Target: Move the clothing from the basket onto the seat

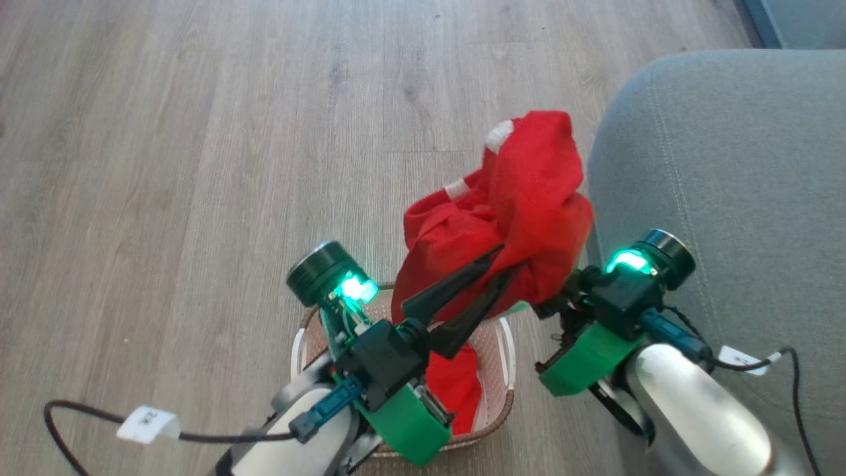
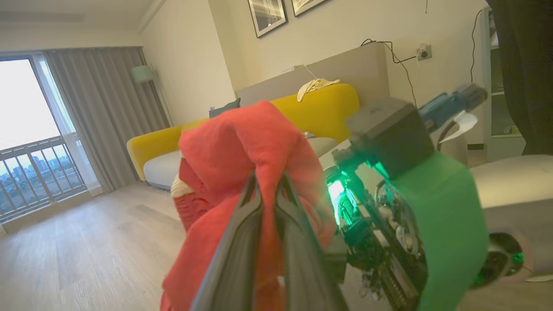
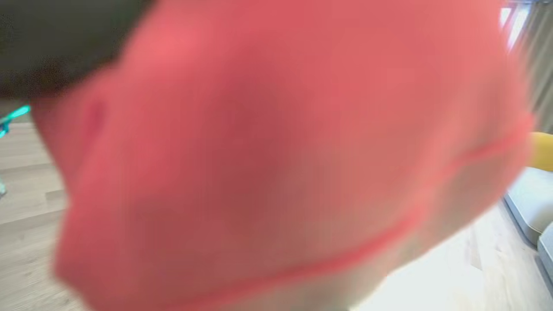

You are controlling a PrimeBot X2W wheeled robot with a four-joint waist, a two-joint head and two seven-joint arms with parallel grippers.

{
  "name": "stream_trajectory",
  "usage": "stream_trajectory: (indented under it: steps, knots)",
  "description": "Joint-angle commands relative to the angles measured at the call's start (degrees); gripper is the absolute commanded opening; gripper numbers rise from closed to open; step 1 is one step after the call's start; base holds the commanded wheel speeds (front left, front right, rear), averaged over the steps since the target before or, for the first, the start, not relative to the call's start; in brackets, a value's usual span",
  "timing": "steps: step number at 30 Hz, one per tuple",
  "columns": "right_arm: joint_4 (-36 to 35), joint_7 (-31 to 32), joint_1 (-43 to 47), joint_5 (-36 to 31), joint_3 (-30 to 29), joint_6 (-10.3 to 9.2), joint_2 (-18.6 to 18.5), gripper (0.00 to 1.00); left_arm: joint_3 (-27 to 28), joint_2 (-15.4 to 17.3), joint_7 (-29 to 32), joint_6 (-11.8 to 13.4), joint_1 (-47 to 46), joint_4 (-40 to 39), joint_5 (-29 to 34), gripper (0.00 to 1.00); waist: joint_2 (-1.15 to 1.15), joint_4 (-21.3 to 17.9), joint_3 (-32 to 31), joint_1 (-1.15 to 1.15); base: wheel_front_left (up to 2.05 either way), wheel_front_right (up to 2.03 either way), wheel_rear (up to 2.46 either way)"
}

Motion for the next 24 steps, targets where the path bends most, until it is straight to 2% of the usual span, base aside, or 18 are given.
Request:
stream_trajectory:
  steps: [1, 9, 21, 24]
  knots:
    - [-2.2, -0.4, 0.0, -0.1, -0.9, -0.01, 0.7, 0.0, 2.8, 0.2, -0.2, -0.1, -0.6, -1.1, -0.2, 0.0, 0.0, -0.2, -0.1, 0.0, 0.0, 0.0, 0.0]
    - [-3.4, -0.4, 2.5, 0.2, -5.2, -0.01, 1.5, 0.0, 4.6, 0.0, -0.2, -0.1, 1.5, 2.9, 0.2, 0.0, 0.0, -1.1, -0.5, 0.0, 0.0, 0.0, 0.0]
    - [-5.1, -0.4, 2.7, 1.7, -8.2, -0.01, 2.2, 0.0, 1.5, 1.0, -0.2, -0.1, 1.7, 9.6, 2.8, 0.0, 0.0, -1.9, 1.0, 0.0, 0.0, 0.0, 0.0]
    - [-5.2, -0.4, 2.6, 1.8, -8.7, -0.01, 2.2, 0.0, 0.9, 0.5, -0.2, -0.1, 1.5, 10.7, 3.3, 0.0, 0.0, -1.9, 1.5, 0.0, 0.0, 0.0, 0.0]
